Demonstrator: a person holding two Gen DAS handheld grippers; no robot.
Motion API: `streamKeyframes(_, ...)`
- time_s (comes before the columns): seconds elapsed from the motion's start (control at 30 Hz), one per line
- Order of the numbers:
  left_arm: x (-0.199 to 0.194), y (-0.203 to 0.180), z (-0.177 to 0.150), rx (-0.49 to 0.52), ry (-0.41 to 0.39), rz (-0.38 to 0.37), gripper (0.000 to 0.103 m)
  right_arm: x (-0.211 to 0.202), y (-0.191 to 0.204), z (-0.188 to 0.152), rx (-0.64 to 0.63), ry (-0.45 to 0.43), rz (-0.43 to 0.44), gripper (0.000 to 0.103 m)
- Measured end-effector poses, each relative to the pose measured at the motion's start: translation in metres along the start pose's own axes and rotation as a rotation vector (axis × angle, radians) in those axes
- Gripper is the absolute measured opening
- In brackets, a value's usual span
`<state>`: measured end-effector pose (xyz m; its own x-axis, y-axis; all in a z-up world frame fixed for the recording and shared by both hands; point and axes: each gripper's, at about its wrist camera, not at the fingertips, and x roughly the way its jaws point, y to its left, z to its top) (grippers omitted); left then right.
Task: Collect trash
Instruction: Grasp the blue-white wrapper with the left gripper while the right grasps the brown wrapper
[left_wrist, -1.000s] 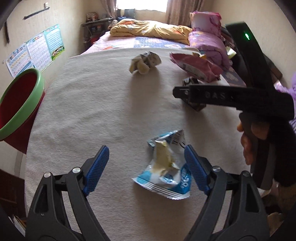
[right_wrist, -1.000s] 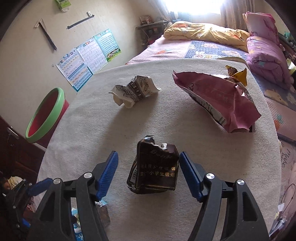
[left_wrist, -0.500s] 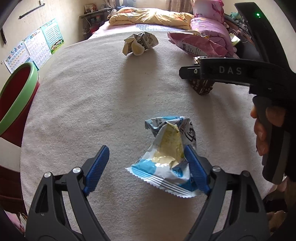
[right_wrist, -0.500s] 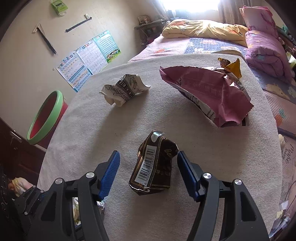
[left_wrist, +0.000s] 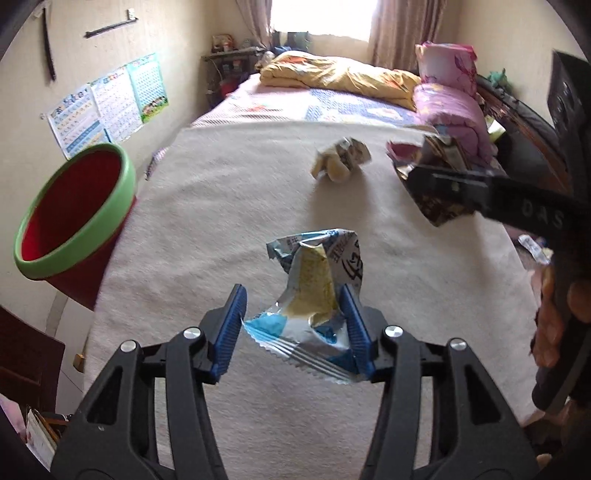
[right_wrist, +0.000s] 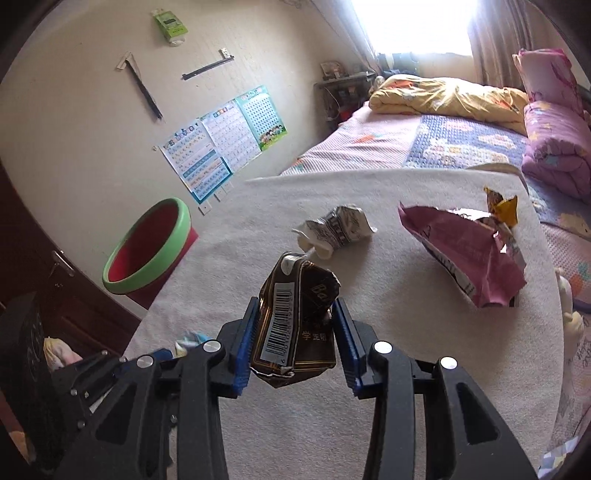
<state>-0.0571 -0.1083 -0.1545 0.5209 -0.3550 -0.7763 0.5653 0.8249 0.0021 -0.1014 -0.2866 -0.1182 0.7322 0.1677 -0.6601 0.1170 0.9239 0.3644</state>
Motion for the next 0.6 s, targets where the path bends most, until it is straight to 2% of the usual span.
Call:
streamKeyframes(0.17, -0.031, 0.026, 0.028, -0.048, -0.129, 0.085, 0.051, -0.020, 0.022, 0.018, -0.044, -0.067, 0.026, 0.038)
streamKeyframes(0.3, -0.049, 0.045, 0.045, -0.098, -0.202, 0.125, 0.051, -0.035, 0.041, 0.028, -0.093, -0.117, 0.044, 0.039)
streamKeyframes(0.43, -0.057, 0.057, 0.050, -0.115, -0.237, 0.158, 0.052, -0.041, 0.053, 0.034, -0.125, -0.142, 0.053, 0.039)
streamKeyframes(0.6, -0.059, 0.068, 0.049, -0.133, -0.244, 0.178, 0.053, -0.034, 0.062, 0.034, -0.137, -0.133, 0.060, 0.039)
